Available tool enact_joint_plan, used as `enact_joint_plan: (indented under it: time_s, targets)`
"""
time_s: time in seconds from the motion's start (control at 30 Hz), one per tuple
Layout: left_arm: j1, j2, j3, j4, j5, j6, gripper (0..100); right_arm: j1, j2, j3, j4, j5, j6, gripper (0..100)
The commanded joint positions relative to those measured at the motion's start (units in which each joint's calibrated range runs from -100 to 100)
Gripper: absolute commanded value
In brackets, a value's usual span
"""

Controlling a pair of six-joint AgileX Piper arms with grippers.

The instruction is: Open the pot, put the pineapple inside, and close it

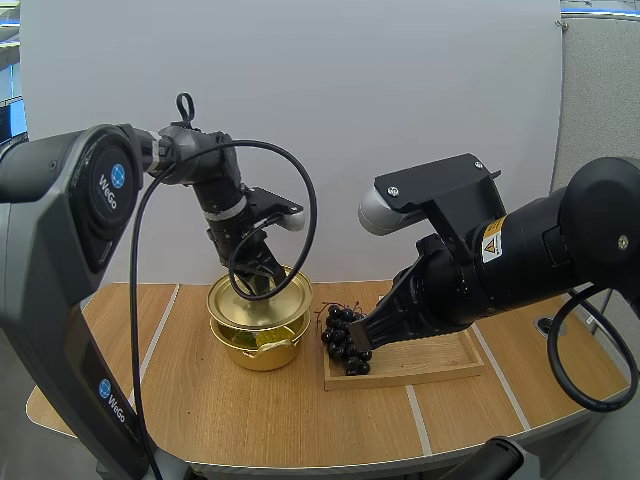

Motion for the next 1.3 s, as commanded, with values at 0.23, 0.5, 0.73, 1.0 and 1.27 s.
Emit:
enact_joint_plan:
  time_s: [0.23, 0.5, 0.73, 1.0, 1.27]
  targets:
    - [-0.42, 1.28, 0.06, 5.18, -3.08, -2.52, 0, -0.31, -0.62, 0.1, 0.21, 0.0, -0.52, 0]
    - [-0.42, 1.68, 0.06, 4.46, -4.33, -2.52, 0, -0.31, -0.62, 0.1, 0.21, 0.0, -0.52, 0]
    - [-0.42, 5.02, 0.06, 2.76, -4.44, -2.52, 0, -0.31, -0.62, 0.1, 0.21, 0.0, -0.52, 0]
    - [-0.42, 5.54, 0.06, 2.13, -5.33, -2.19, 0, -0.31, -0.62, 0.1, 0.21, 0.0, -0.52, 0]
    - [-0.42, 7.65, 0.28, 2.13, -5.02, -2.19, 0, -0.31, -0.62, 0.1, 0.21, 0.0, -0.52, 0]
